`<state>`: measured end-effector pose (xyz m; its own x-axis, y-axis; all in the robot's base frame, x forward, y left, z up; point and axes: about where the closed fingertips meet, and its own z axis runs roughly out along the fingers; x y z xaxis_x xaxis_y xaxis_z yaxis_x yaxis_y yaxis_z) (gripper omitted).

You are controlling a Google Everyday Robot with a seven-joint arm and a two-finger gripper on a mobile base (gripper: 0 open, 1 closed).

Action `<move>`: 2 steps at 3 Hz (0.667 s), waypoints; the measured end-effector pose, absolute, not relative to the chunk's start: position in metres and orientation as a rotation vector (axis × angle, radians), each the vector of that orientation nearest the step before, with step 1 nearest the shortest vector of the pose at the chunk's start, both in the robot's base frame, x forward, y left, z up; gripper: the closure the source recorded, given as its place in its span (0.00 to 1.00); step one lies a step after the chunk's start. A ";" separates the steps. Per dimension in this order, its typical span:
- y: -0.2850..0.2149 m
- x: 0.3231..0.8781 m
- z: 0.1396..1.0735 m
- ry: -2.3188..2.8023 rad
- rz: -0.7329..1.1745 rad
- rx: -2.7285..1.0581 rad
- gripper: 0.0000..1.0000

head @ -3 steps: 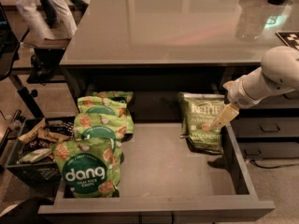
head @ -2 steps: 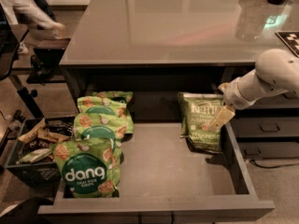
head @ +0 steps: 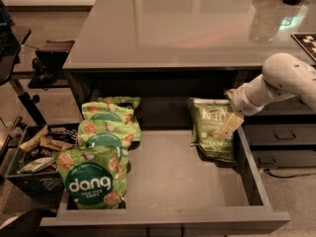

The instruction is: Pick green jalapeno chip bag from top drawer and place on counter

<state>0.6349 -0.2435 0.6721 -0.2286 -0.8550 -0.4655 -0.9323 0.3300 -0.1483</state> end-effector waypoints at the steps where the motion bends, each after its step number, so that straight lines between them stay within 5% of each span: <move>1: -0.242 0.638 0.667 2.123 0.230 -1.590 0.19; 2: -0.242 0.638 0.667 2.123 0.230 -1.590 0.42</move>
Offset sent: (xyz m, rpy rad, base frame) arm 0.0026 0.0012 -0.0044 0.0004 0.0028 0.0159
